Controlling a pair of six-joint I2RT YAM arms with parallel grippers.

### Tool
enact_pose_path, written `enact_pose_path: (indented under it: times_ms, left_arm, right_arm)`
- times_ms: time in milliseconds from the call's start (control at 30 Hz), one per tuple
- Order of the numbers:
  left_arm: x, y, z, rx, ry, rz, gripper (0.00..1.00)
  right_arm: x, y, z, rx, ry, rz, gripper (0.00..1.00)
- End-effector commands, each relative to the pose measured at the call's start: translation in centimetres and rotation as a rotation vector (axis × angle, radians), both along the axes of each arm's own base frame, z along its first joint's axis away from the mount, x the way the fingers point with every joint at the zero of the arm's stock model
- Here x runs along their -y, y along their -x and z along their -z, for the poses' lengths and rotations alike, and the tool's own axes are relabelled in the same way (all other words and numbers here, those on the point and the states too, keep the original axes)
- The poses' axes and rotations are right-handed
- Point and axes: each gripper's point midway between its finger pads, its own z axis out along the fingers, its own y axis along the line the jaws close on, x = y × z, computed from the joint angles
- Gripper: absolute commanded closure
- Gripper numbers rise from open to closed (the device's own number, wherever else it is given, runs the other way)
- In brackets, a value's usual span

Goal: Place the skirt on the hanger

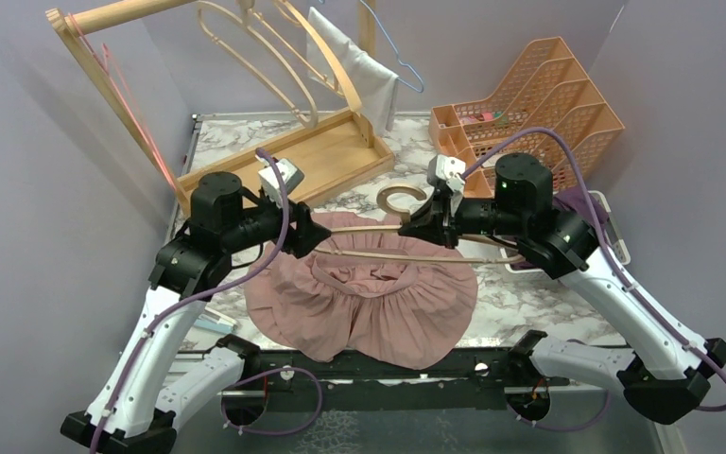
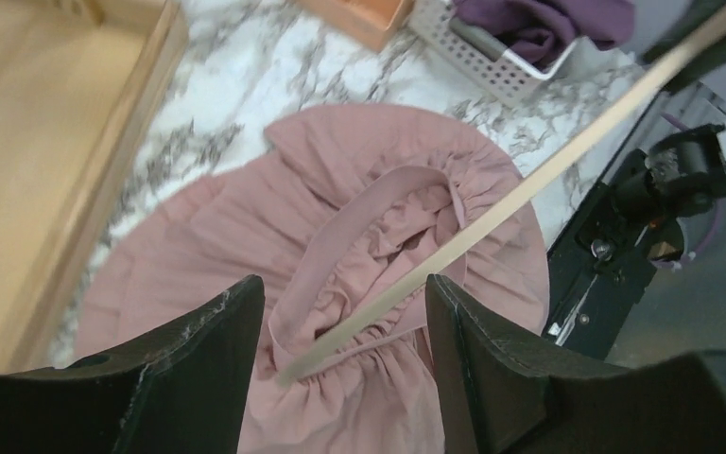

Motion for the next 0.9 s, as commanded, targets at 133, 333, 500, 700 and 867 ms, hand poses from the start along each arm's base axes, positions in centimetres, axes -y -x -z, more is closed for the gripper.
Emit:
enact_pose_path:
  times_ms: [133, 333, 500, 700, 867]
  left_arm:
    - [-3.2, -2.2, 8.6, -0.4, -0.064, -0.407, 0.39]
    - [-3.0, -1.8, 14.4, -0.635, -0.158, -0.454, 0.6]
    - [-2.2, -1.3, 16.2, -0.724, -0.162, -0.424, 0.65]
    - [-2.3, -0.9, 18.1, -0.788, -0.191, -0.436, 0.7]
    - [-2.1, -1.3, 19.1, -0.816, -0.201, -0.449, 0.73]
  right_arm:
    - [2.6, -1.2, 3.9, -0.039, 0.12, 0.169, 0.99]
    - [2.7, -0.7, 6.0, -0.091, 0.169, 0.156, 0.99]
    - [2.6, -0.5, 7.3, -0.119, 0.195, 0.14, 0.99]
    - [2.1, -0.7, 8.6, -0.146, 0.207, 0.129, 0.99]
    - [1.7, -0.6, 9.1, -0.155, 0.199, 0.109, 0.99]
